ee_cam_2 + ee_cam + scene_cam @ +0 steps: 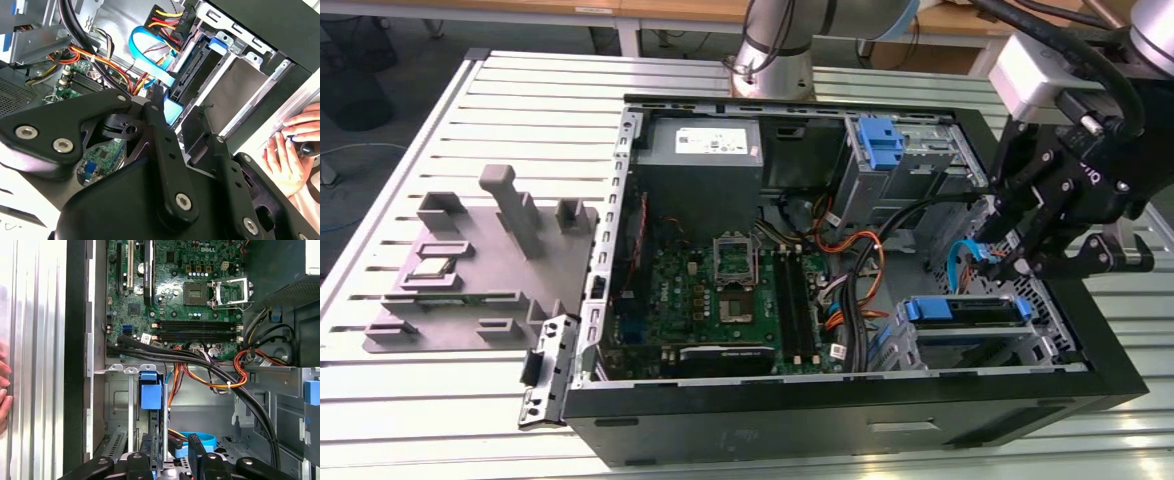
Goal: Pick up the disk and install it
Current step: 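Insert the first disk wire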
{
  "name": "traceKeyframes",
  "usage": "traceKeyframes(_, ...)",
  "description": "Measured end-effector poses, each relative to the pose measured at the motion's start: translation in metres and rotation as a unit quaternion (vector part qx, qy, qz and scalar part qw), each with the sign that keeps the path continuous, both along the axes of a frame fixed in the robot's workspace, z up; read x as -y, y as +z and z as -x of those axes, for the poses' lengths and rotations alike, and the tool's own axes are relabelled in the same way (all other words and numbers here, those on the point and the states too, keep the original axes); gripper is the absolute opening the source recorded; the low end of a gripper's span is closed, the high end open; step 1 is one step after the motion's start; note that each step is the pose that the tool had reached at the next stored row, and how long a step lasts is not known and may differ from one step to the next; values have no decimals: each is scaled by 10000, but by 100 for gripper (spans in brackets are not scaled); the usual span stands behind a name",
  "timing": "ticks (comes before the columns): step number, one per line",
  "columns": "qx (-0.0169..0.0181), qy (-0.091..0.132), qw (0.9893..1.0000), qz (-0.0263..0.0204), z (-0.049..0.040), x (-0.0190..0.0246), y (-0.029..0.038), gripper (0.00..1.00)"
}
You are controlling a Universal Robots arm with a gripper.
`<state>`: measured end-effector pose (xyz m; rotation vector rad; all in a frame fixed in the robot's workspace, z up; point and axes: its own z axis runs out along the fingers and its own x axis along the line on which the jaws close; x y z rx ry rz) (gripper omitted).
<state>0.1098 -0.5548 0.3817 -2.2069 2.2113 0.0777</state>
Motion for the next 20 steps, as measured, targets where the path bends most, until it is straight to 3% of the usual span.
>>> traceKeyframes(6, 0, 0, 10000, 0, 0, 0, 28, 42)
traceKeyframes(10, 0, 0, 10000, 1, -1, -28, 23, 42)
traceKeyframes(20, 0, 0, 10000, 1, -90, -55, -108, 42)
